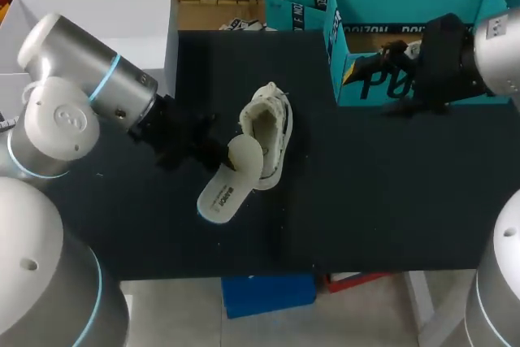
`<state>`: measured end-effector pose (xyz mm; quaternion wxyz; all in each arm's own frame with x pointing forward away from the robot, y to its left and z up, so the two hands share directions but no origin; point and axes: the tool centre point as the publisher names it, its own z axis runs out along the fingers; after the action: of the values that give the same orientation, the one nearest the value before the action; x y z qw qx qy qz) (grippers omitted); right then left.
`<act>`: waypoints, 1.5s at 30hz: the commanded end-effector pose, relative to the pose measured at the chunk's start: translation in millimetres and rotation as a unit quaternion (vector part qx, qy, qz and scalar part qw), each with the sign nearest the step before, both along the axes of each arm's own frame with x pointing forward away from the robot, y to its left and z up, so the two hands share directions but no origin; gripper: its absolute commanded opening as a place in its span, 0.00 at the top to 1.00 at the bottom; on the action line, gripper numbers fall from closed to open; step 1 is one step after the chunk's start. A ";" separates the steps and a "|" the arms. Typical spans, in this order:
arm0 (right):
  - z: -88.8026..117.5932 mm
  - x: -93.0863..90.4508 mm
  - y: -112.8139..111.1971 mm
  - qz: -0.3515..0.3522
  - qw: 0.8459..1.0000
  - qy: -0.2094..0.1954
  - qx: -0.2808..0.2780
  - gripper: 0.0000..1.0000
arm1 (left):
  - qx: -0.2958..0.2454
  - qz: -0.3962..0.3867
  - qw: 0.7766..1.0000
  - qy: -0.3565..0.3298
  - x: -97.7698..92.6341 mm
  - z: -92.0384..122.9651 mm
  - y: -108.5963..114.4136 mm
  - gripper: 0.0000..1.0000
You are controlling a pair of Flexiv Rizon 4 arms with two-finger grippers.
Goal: Take the shoe out of the shoebox, open the shoe tongue, remove and reinsert the insole, then place the shoe into the shoebox
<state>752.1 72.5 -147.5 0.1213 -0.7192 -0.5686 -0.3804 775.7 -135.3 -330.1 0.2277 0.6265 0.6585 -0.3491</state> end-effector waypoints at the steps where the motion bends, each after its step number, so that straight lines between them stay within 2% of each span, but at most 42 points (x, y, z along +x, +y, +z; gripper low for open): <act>1: -0.3 0.1 0.3 0.000 1.000 0.000 0.000 0.00 | 0.008 -0.004 1.000 0.007 19.3 -6.5 -12.7 1.00; 12: -0.3 0.1 0.3 0.000 1.000 0.000 0.000 0.00 | 0.006 0.010 1.000 0.020 44.0 -15.2 -24.6 1.00; 25: -0.3 0.1 0.3 0.000 1.000 0.000 0.000 0.00 | 0.026 0.010 0.999 0.024 56.0 -24.4 -37.0 1.00; 45: -0.3 0.1 0.3 0.000 1.000 0.000 0.000 0.00 | 0.024 0.045 0.998 0.028 79.7 -38.8 -45.7 1.00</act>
<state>752.6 72.7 -147.9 0.1218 -0.7190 -0.5687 -0.3805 853.8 -176.5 -366.6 0.2090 0.5922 0.6981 -0.3439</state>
